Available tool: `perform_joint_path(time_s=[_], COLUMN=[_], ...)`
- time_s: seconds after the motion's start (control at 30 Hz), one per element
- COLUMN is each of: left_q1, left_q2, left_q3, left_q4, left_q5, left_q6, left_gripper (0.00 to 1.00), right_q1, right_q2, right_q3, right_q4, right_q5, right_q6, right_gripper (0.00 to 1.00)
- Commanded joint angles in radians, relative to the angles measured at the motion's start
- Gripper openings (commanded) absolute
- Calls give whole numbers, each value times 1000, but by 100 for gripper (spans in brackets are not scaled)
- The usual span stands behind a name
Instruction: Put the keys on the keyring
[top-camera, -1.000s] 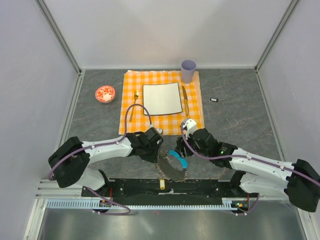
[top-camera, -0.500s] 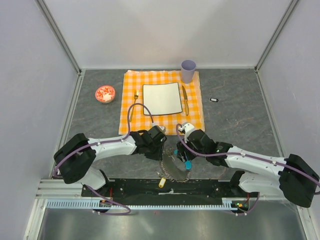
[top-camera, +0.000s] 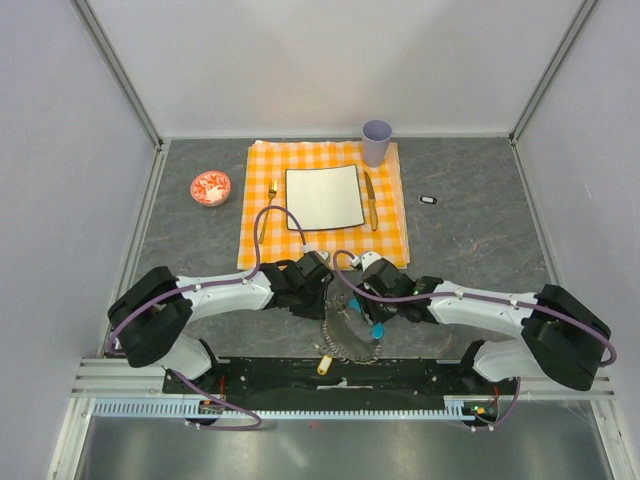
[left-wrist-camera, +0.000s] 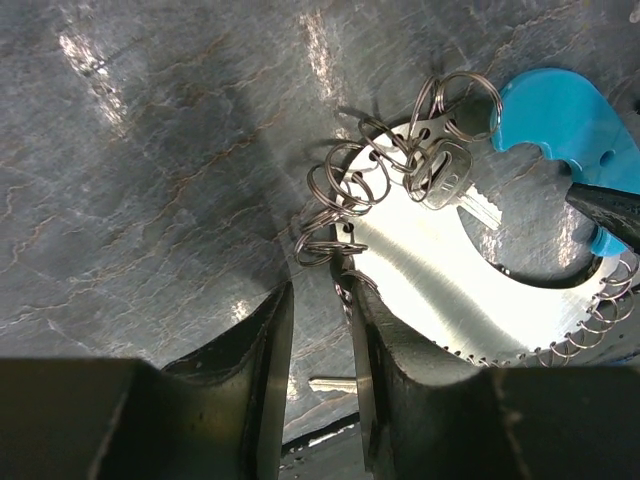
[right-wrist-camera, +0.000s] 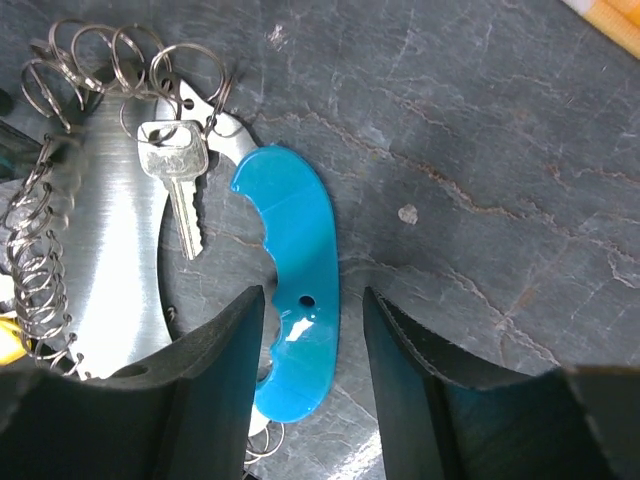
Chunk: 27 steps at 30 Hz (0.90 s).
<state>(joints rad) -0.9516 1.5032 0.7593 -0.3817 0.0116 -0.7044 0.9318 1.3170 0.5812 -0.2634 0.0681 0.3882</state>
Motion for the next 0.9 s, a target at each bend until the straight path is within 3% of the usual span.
perform_joint_path(time_s=[0.0,0.17,0.47,0.87], left_q1=[0,33,77,71], left_q2=[19,23,-66,-235], left_q3=[-12,-20,-92,-209], left_q4=[30,90,240,421], left_q5=[-67,-104,-65,-45], left_q6=[-37,-24,63,210], left_gripper=[37,37,42,47], right_q1=[-2,-16,-88,-100], right_q2=[53,87,123,117], right_q3=[37,66,91,88], right_q4=[-54,-74,-63,-43], right_q5=[36,130,113,82], right_q6=[-3,11,9,5], right_gripper=[49,28,21,22])
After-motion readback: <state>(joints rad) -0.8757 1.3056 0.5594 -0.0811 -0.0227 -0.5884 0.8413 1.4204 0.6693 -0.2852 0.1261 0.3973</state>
